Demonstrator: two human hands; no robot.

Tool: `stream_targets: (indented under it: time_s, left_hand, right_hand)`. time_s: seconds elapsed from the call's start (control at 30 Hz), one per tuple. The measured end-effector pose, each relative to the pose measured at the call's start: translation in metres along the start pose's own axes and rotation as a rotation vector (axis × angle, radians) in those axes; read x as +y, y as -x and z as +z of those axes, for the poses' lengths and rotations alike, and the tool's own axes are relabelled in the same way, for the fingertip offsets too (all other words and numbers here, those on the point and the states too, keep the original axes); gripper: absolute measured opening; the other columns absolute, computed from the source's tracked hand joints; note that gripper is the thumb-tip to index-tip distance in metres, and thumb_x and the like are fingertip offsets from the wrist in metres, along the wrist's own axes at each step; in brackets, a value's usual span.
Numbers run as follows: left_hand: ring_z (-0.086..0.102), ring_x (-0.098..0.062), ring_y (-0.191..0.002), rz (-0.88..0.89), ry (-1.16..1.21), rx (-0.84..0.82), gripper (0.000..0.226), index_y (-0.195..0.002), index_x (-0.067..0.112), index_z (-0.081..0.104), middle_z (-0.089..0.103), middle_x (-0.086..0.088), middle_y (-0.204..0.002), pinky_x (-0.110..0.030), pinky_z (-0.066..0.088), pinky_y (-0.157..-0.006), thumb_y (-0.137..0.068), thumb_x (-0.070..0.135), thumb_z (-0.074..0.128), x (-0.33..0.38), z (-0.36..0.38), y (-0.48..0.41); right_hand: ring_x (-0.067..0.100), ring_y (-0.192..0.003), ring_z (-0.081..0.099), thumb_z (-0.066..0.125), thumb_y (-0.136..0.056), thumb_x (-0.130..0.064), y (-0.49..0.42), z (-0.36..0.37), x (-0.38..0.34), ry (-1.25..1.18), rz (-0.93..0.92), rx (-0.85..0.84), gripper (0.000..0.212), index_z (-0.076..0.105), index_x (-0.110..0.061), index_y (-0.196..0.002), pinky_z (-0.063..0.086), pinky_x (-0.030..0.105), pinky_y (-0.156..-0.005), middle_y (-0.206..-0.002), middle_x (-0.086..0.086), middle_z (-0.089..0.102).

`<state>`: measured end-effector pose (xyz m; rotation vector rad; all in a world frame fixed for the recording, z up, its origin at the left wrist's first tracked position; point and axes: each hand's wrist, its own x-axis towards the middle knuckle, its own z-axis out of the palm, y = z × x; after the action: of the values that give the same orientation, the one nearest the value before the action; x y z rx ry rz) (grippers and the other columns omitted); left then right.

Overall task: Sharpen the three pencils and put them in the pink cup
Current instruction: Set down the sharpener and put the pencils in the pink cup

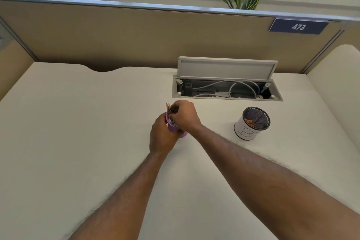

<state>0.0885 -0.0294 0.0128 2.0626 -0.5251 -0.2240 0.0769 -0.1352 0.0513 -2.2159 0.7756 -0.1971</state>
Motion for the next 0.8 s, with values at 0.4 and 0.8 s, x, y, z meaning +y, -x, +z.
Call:
stream_targets:
  time_s: [0.4,0.8]
  left_hand:
    - [0.067,-0.022,-0.100,-0.028,-0.019,-0.007,0.054,-0.123,0.019,0.061,0.070,-0.002,-0.115,-0.033,0.056,-0.083,-0.075,0.033,0.082,-0.002,0.003,-0.001]
    - [0.048,-0.020,-0.126,-0.048,-0.042,-0.003,0.117,-0.142,0.019,0.031,0.043,-0.003,-0.143,-0.035,0.051,-0.096,-0.050,0.073,0.078,-0.018,-0.013,0.036]
  right_hand:
    - [0.024,-0.081,0.065,0.070,-0.085,-0.019,0.006,-0.001,-0.003,0.229,0.021,-0.034,0.022,0.069,-0.010,-0.105,0.054,0.030,-0.074,-0.097,0.010,0.071]
    - [0.011,-0.081,0.064,0.073,-0.084,-0.013,0.066,-0.090,0.045,0.046,-0.124,0.239,0.026,0.069,-0.005,-0.109,0.052,0.021,-0.080,-0.097,0.007,0.074]
